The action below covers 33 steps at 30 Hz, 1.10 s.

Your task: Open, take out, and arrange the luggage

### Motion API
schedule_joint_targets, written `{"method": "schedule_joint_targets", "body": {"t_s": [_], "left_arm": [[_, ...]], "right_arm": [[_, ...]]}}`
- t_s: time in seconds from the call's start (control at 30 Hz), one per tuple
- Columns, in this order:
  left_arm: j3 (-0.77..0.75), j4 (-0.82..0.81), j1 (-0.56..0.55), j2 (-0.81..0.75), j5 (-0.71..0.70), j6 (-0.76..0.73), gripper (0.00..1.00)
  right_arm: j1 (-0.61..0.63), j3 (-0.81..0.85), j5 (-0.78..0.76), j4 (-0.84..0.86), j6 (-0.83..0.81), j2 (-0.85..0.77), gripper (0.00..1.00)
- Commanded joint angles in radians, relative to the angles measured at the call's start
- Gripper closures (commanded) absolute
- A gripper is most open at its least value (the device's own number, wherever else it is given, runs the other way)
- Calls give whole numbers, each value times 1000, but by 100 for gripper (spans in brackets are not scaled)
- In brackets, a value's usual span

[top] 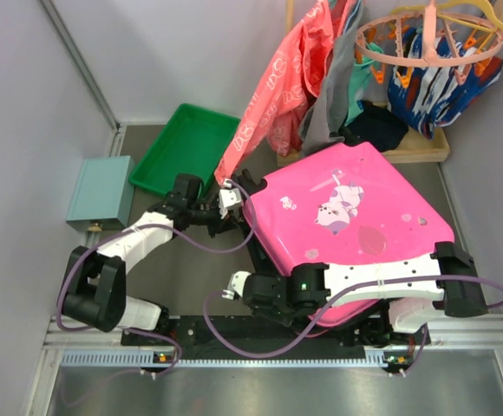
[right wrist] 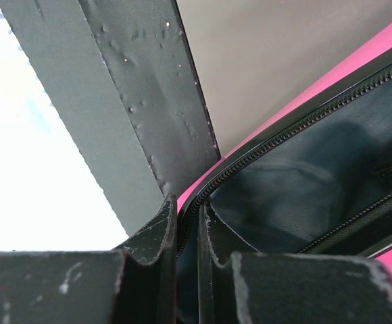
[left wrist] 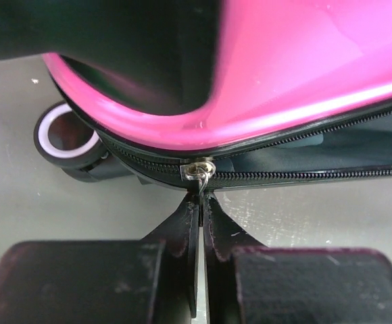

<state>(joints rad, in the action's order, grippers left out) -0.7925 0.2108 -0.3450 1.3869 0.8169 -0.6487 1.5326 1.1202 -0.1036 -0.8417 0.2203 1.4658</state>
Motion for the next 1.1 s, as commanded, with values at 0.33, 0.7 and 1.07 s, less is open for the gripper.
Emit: {"method": "schedule_joint_targets", "body": {"t_s": [0.33,0.7,1.07], "left_arm": [[-123,-111,11,-17,-39,81,100],[-183,-136,40,58,-116,70,100],[-62,-151,40,-45,28,90,100]], "right_arm": [[15,-76,289,118,16,2,100],[64,-106,377,17,91,-31,100],[72,250,-168,-78,160,52,45]]}}
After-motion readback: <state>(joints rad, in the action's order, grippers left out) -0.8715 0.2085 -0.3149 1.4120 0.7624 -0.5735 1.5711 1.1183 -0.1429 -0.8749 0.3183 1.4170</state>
